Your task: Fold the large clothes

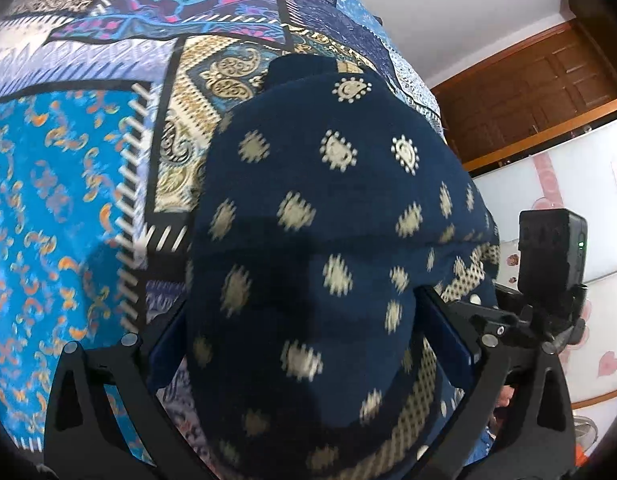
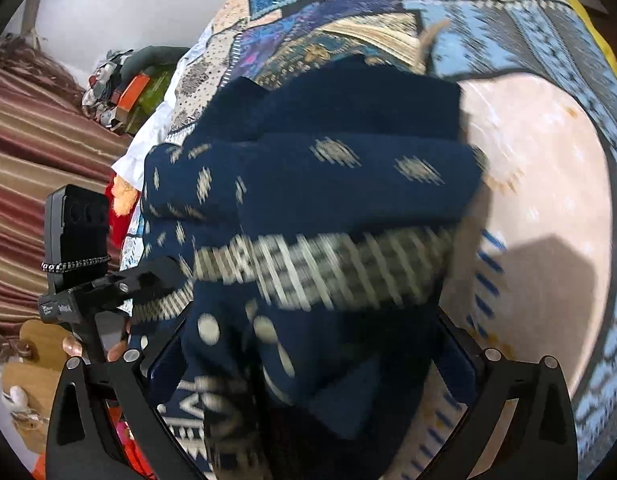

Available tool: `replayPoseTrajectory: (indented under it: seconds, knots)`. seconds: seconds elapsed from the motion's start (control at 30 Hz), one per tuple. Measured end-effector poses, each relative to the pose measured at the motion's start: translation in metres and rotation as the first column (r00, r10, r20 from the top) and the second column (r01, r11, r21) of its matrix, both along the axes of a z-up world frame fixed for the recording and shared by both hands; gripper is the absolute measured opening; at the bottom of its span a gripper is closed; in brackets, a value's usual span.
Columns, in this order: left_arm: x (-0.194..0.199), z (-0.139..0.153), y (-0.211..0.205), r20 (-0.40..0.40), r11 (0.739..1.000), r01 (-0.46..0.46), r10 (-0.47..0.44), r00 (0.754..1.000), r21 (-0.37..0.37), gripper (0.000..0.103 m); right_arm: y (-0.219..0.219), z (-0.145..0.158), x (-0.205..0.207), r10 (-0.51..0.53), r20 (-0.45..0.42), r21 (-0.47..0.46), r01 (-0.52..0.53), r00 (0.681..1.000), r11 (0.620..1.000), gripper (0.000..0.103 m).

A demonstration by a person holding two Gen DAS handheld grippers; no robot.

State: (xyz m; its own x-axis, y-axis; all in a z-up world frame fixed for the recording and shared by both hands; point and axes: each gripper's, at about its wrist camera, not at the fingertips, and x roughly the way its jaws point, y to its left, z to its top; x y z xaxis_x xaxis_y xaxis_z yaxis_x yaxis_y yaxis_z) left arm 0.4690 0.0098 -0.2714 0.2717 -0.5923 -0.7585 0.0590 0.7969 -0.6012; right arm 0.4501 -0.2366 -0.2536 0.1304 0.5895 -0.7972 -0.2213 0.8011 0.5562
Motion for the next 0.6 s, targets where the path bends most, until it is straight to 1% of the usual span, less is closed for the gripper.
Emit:
replayPoseTrajectory:
  seconds: [0.1,0.17,0.27,0.3,0.37,0.47,0.53,0.6]
  knots:
    - [0.003,0.001,-0.002,0.011,1.000,-0.005,0.005,1.000,-0.013,0.102,0.006,-0.002,0.012,-0.008,0.018,0.014,0.007,1.000,1.000,0.103]
    - [0.001,0.004,-0.001,0.019,1.000,-0.010,0.010,1.000,-0.011,0.093,0.014,-0.003,0.017,-0.008,0.030,0.027,0.007,1.000,1.000,0.098]
    - [-0.008,0.014,0.003,0.040,1.000,-0.019,0.019,0.999,0.008,0.084,0.018,-0.003,0.018,0.005,0.019,0.069,-0.007,1.000,0.998,0.067]
    - [-0.011,0.017,0.003,0.051,1.000,-0.018,0.017,0.999,0.017,0.082,0.019,-0.001,0.017,0.005,0.017,0.086,-0.007,1.000,0.996,0.062]
    - [-0.020,0.027,0.003,0.078,0.999,-0.014,0.011,0.997,0.037,0.078,0.022,0.007,0.015,0.007,0.025,0.106,-0.009,1.000,0.994,0.046]
    - [-0.036,0.049,0.005,0.110,0.999,-0.016,0.011,0.994,0.050,0.074,0.027,0.023,0.003,0.024,0.058,0.090,-0.029,0.998,0.995,0.040]
    - [-0.048,0.062,0.008,0.134,0.998,-0.019,0.011,0.991,0.064,0.074,0.033,0.036,-0.004,0.034,0.079,0.076,-0.040,0.996,0.996,0.039]
    - [-0.068,0.081,0.022,0.167,0.997,-0.032,0.019,0.986,0.072,0.074,0.042,0.051,-0.012,0.045,0.097,0.072,-0.052,0.994,0.996,0.038]
